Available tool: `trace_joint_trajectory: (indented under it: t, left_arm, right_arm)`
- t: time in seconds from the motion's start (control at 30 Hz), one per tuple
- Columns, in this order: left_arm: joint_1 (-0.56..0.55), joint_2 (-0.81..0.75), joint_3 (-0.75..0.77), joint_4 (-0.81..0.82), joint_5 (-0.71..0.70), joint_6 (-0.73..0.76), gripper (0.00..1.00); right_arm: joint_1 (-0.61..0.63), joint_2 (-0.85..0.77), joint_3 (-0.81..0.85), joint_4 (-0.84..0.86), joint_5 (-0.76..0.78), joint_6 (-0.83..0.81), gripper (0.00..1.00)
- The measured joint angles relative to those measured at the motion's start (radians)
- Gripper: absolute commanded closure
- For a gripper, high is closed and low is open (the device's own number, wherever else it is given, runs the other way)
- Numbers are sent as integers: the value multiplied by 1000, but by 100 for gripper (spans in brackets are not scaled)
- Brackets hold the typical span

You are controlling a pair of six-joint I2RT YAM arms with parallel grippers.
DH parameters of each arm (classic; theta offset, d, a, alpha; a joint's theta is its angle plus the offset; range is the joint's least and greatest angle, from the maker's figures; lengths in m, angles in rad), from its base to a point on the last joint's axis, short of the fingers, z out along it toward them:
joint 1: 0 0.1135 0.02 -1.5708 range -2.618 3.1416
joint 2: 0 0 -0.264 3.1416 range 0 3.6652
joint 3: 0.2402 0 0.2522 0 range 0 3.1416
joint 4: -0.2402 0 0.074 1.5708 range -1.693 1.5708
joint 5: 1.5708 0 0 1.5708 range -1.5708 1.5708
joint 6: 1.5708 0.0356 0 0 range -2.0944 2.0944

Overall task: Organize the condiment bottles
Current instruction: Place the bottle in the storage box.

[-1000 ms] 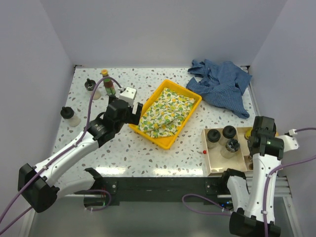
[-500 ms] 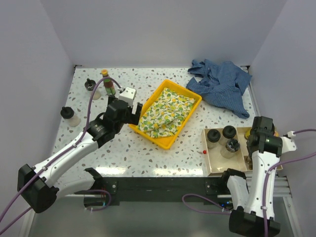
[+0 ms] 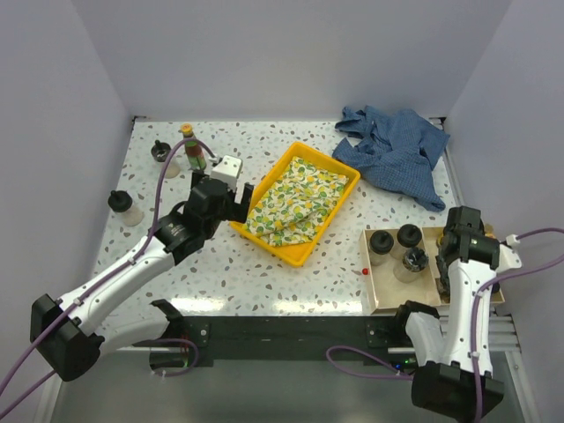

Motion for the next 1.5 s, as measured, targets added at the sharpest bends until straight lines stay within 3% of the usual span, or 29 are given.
trace_joint_trajectory:
  t: [0.33,0.67,0.93,1.33,1.5]
  left_arm:
    - [0,-4,0,0,-6,0,0]
    - [0,-13,0,-1,-14,0,0]
    - [0,-15,0,-1,-18,0,0]
    - [0,-24,0,-1,-22,0,0]
    - [0,-32,0,-1,-22,0,0]
  right_arm:
    - [0,41,-27,6,4,11,80]
    - [0,53,-35,6,23,23,49]
    - [0,73,-39,4,27,30,42]
    - [-4,62,-37,3,26,12,42]
    - [-5,31,48,1,6,-45,38]
